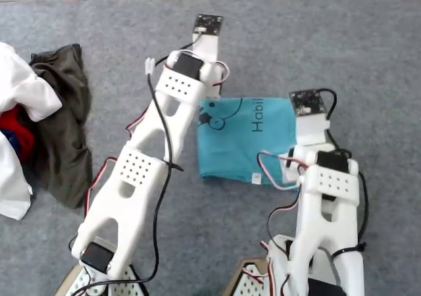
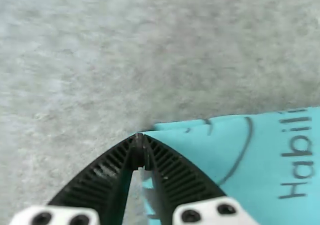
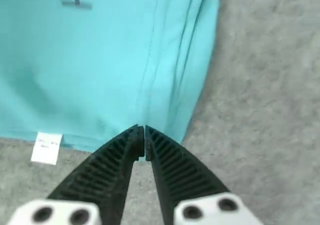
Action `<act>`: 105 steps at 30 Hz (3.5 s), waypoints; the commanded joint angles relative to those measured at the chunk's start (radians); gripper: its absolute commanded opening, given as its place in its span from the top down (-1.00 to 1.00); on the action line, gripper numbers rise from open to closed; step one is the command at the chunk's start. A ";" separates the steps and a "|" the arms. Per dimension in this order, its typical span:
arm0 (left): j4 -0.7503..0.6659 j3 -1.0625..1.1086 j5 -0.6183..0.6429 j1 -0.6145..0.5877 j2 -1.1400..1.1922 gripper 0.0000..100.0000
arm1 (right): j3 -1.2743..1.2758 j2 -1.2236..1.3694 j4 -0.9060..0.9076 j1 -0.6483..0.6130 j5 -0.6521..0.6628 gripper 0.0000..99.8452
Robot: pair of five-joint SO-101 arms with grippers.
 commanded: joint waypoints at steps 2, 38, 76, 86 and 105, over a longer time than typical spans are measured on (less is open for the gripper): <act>0.021 -0.041 -0.071 -0.084 -0.031 0.94 | 0.088 -0.013 -0.081 -0.009 -0.005 0.97; -0.265 1.468 -0.491 -0.759 -0.882 0.94 | -0.321 -0.013 0.454 0.037 -0.311 0.90; -0.884 2.399 -0.612 -0.696 -1.410 0.93 | -0.414 0.773 0.083 -0.189 -0.687 0.91; -0.884 2.399 -0.612 -0.696 -1.410 0.93 | -0.616 0.773 0.241 -0.121 -0.657 0.97; -0.890 2.399 -0.612 -0.696 -1.409 0.93 | -1.213 0.888 0.140 0.224 -0.437 0.97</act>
